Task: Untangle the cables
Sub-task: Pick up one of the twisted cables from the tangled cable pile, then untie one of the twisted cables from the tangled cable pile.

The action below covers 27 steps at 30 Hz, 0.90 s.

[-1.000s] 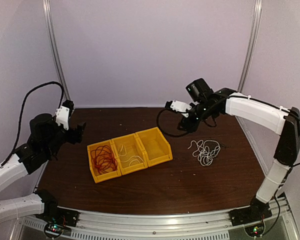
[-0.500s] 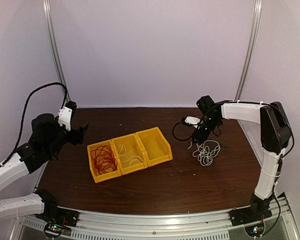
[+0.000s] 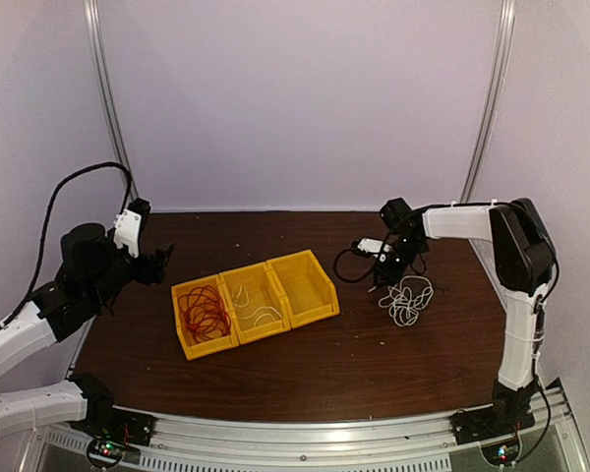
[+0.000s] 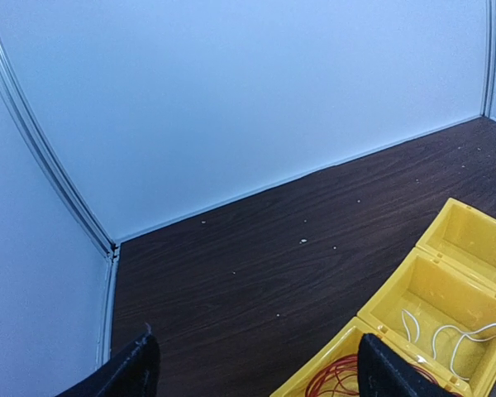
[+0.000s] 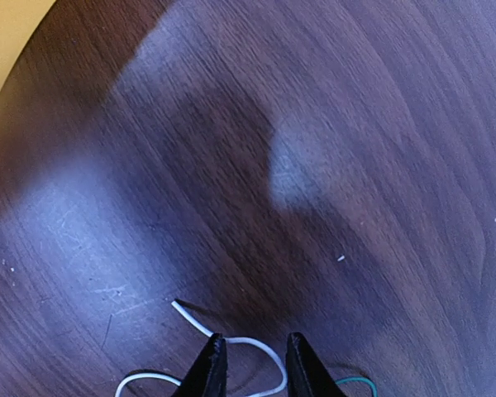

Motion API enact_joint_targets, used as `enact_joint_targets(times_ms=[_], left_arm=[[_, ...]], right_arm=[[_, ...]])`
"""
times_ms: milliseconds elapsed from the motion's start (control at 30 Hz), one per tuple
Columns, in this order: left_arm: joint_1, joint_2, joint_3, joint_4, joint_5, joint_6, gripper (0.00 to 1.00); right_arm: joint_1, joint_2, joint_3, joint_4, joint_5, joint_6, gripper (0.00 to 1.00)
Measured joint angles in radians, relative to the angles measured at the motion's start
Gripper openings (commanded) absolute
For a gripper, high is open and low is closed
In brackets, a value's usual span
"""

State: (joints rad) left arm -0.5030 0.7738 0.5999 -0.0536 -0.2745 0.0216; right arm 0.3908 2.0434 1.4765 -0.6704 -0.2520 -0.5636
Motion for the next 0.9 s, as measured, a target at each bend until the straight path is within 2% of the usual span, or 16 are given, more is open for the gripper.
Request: enact_joint_targets(times_ms=[100, 367, 533, 700, 767, 900], left_arm=[[0.0, -0.013, -0.002, 0.0, 0.002, 0.0, 0.84], [0.0, -0.014, -0.003, 0.0, 0.008, 0.0, 0.81], [0.0, 0.008, -0.003, 0.015, 0.065, 0.001, 0.82], [-0.008, 0.075, 0.013, 0.022, 0.194, -0.016, 0.81], [-0.048, 0.127, 0.052, 0.016, 0.207, -0.04, 0.84], [-0.278, 0.18, 0.095, 0.088, 0.187, -0.068, 0.84]], right_arm=[[0.0, 0.01, 0.007, -0.007, -0.011, -0.002, 0.0], [0.0, -0.048, 0.01, -0.056, -0.069, 0.015, 0.0], [0.008, -0.243, 0.008, -0.125, -0.197, 0.016, 0.0], [0.062, -0.496, 0.008, -0.169, -0.342, -0.003, 0.0], [0.1, -0.583, 0.006, -0.17, -0.391, -0.01, 0.0], [0.143, -0.711, 0.005, -0.162, -0.476, -0.013, 0.0]])
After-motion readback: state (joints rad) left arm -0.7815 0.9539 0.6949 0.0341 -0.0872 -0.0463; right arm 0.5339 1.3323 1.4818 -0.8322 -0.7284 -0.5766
